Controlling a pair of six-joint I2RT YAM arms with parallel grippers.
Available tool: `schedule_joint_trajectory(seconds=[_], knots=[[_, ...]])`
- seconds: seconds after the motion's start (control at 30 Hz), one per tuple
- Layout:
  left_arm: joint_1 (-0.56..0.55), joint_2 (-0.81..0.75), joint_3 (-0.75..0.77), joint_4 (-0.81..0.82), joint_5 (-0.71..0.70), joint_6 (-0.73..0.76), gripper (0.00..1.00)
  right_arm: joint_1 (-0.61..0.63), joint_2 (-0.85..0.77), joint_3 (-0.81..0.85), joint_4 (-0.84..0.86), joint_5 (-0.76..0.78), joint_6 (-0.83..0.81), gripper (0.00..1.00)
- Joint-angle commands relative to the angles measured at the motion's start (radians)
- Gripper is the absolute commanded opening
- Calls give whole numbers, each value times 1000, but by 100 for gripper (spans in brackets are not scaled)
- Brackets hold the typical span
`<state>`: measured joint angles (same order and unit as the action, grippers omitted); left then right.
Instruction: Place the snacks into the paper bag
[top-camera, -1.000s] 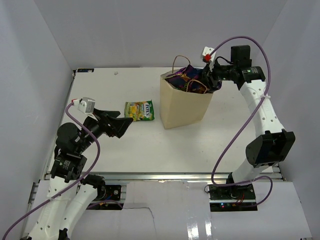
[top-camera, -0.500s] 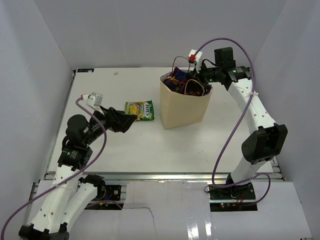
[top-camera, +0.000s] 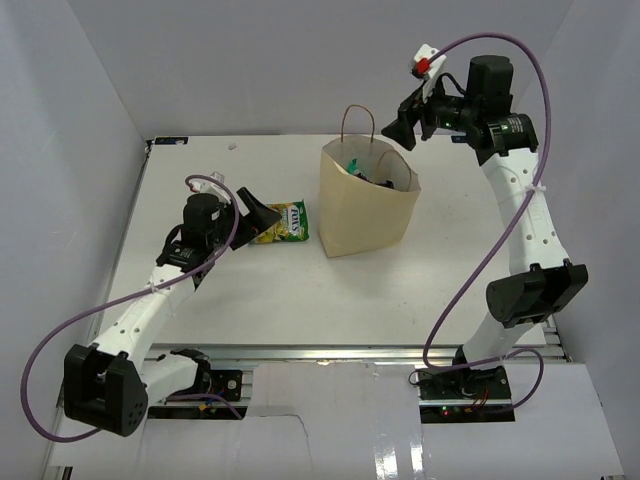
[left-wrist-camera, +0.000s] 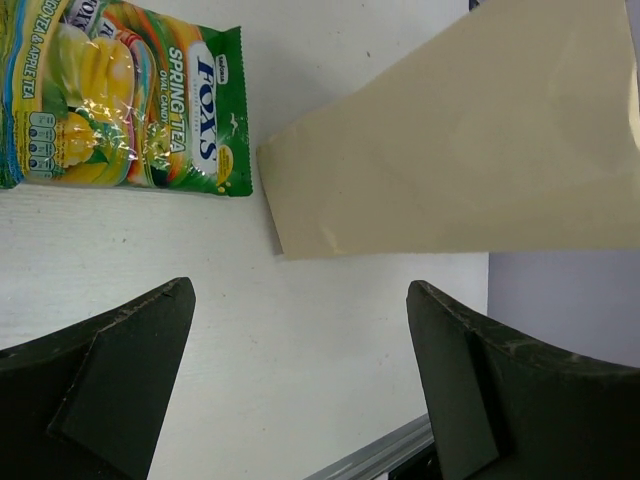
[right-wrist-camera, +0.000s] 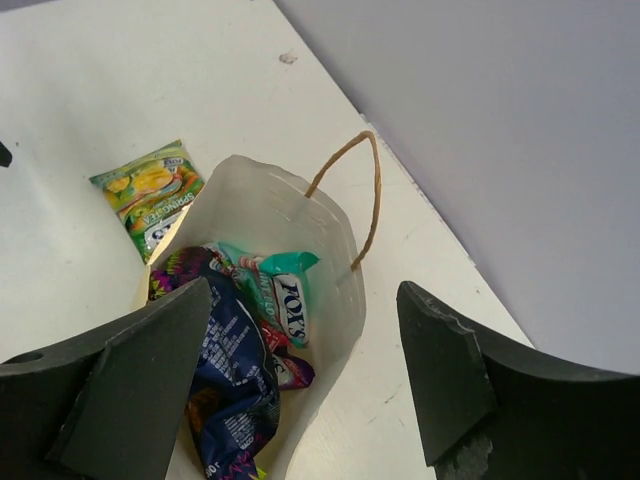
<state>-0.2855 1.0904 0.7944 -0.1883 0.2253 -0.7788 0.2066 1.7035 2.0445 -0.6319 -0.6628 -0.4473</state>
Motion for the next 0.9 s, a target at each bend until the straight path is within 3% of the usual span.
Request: schedule_joint_trajectory(seconds=[0.0,0.13,0.27,0.47,0.57,0.7,0.87], knots=[[-4,46,69,24,-95,-118,98,-51,-62,-64,44,-41,50,80],[-4,142,123,-26,-167,-224,98,-113,-125,-154,100,-63,84,81],[-6,322,270,-263,-242,-371,98,-179,-195,-265,135,-72,116,81],[-9,589,556,-529,-359,-368,98,-298,-283,-486,186,-100,124,82],[-11,661,635,-644,-339,-419,98,-346,-326,-552,192,-110,113,82],[-20,697,599,-660,-291,-554,98,-391,-369,-656,193,-123,99,82],[-40,749,603,-611,-267,-594,96,-398,-384,-713,202,-138,98,82]])
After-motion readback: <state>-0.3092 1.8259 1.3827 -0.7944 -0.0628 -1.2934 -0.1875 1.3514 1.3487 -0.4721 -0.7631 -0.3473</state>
